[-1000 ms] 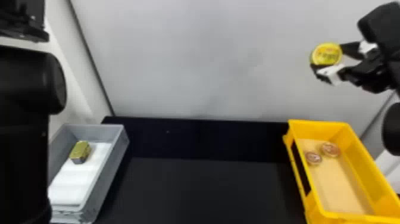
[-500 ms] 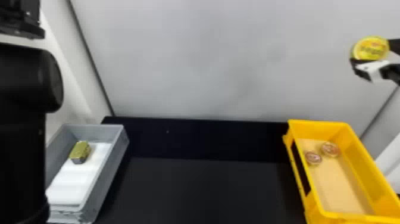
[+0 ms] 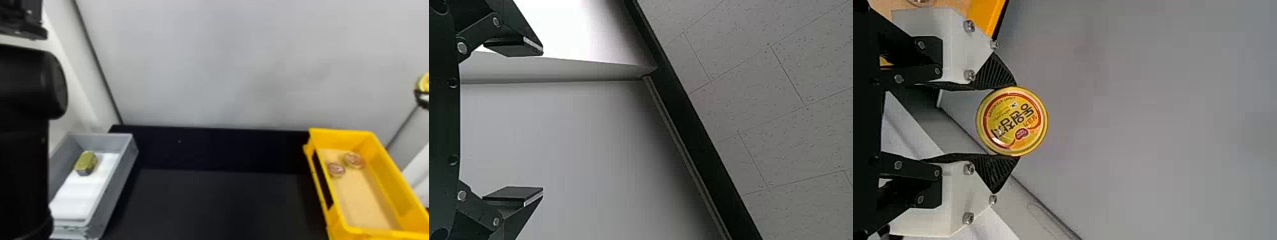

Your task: Pick up the round yellow can and place it in the yellow rectangular box

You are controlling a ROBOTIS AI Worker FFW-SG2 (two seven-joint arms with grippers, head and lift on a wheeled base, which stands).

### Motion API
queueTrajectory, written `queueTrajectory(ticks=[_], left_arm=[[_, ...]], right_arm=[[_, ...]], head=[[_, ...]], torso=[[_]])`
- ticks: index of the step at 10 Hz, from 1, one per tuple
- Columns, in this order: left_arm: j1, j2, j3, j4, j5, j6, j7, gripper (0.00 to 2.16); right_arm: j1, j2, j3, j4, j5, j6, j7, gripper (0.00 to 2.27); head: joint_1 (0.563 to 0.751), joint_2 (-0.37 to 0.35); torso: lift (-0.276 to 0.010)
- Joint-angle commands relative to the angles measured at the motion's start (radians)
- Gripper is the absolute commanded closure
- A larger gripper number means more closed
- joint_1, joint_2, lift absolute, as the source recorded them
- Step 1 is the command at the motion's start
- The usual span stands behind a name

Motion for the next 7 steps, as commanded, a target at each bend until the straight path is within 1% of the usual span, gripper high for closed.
queueTrajectory(ticks=[1, 2, 3, 7], left_arm=[[-0.003, 0.001, 0.000, 0.000, 0.000, -0.001, -0.002, 0.27], [-0.003, 0.000, 0.000, -0.001, 0.000, -0.001, -0.002, 0.27], [-0.003, 0.001, 0.000, -0.001, -0.001, -0.001, -0.002, 0.27], [-0.008, 0.001, -0.003, -0.001, -0.001, -0.001, -0.006, 0.27]], right_arm=[[0.016, 0.002, -0.066, 0.108, -0.139, -0.035, -0.052, 0.69], [0.021, -0.001, -0.098, 0.165, -0.230, -0.056, -0.085, 0.69], [0.028, -0.004, -0.112, 0.198, -0.276, -0.063, -0.120, 0.69], [0.021, -0.016, -0.169, 0.418, -0.406, -0.135, -0.155, 0.69]], head=[[0.663, 0.054], [0.663, 0.054], [0.663, 0.054], [0.663, 0.054]], torso=[[-0.010], [-0.010], [-0.010], [-0.010]])
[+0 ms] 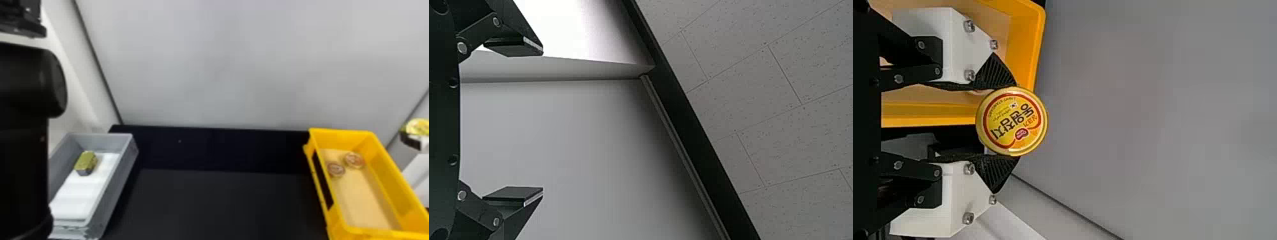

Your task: Pick up the round yellow can and place it in the yellow rectangular box

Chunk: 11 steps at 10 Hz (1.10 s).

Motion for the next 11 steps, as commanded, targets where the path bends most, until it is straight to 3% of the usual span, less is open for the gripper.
queueTrajectory(ticks=[1, 4, 11], left_arm=[[-0.004, 0.000, -0.003, 0.000, 0.000, 0.000, 0.000, 0.27], [-0.007, -0.001, -0.006, 0.001, 0.000, 0.000, -0.001, 0.27], [-0.008, -0.003, -0.009, 0.003, 0.000, -0.008, -0.001, 0.27]], right_arm=[[-0.010, -0.018, -0.018, 0.139, -0.099, -0.038, -0.029, 0.69], [-0.019, -0.054, 0.009, 0.298, -0.225, -0.058, -0.076, 0.69], [-0.044, -0.064, 0.049, 0.504, -0.245, -0.047, -0.078, 0.69]], head=[[0.663, 0.054], [0.663, 0.054], [0.663, 0.054]], torso=[[-0.010], [-0.010], [-0.010]])
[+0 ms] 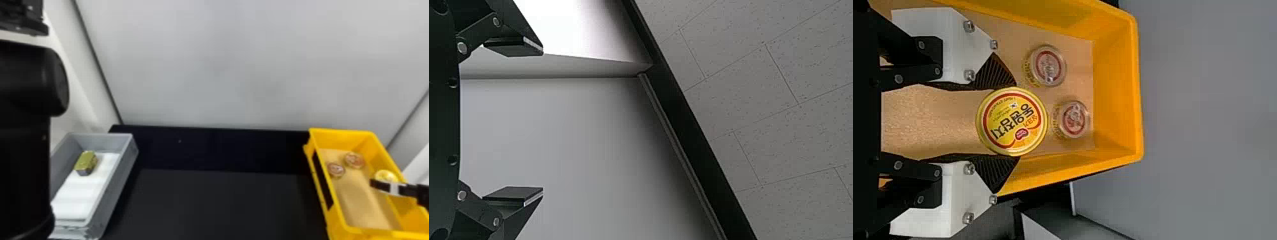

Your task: Pick up the round yellow can and place it in the yellow rectangular box

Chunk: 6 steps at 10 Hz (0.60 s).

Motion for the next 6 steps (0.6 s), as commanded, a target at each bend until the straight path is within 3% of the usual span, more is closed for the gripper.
queueTrajectory(ticks=[1, 6], left_arm=[[-0.001, 0.000, 0.002, 0.000, -0.001, -0.004, 0.000, 0.27], [-0.003, -0.002, -0.002, 0.000, 0.001, -0.008, 0.000, 0.27]], right_arm=[[0.000, -0.001, 0.008, 0.049, -0.004, 0.004, 0.003, 0.69], [0.002, 0.002, 0.028, 0.114, -0.027, 0.002, 0.000, 0.69]], head=[[0.663, 0.054], [0.663, 0.054]], torso=[[-0.010], [-0.010]])
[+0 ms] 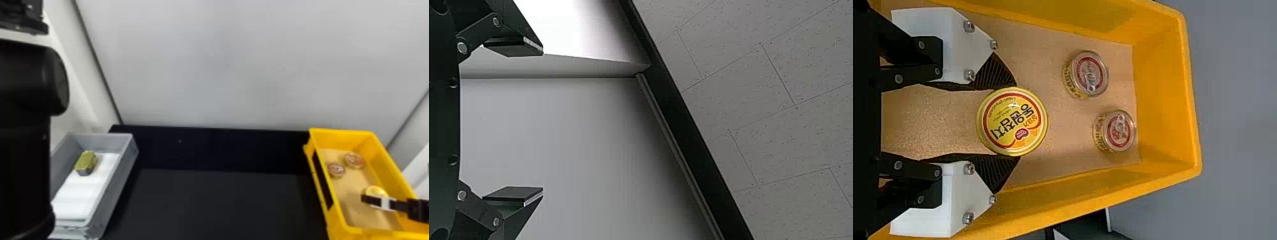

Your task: Pick up the round yellow can and place it in the yellow rectangular box

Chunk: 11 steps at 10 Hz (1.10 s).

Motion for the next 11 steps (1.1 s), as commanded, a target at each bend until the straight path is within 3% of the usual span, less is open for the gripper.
queueTrajectory(ticks=[1, 11], left_arm=[[-0.001, -0.001, 0.000, 0.000, -0.001, -0.002, 0.000, 0.27], [-0.001, -0.001, -0.002, 0.001, -0.001, -0.005, 0.000, 0.27]], right_arm=[[0.001, 0.000, 0.005, 0.022, -0.009, 0.002, -0.001, 0.69], [0.001, 0.000, 0.016, 0.047, -0.012, 0.008, -0.004, 0.69]], head=[[0.663, 0.054], [0.663, 0.054]], torso=[[-0.010], [-0.010]])
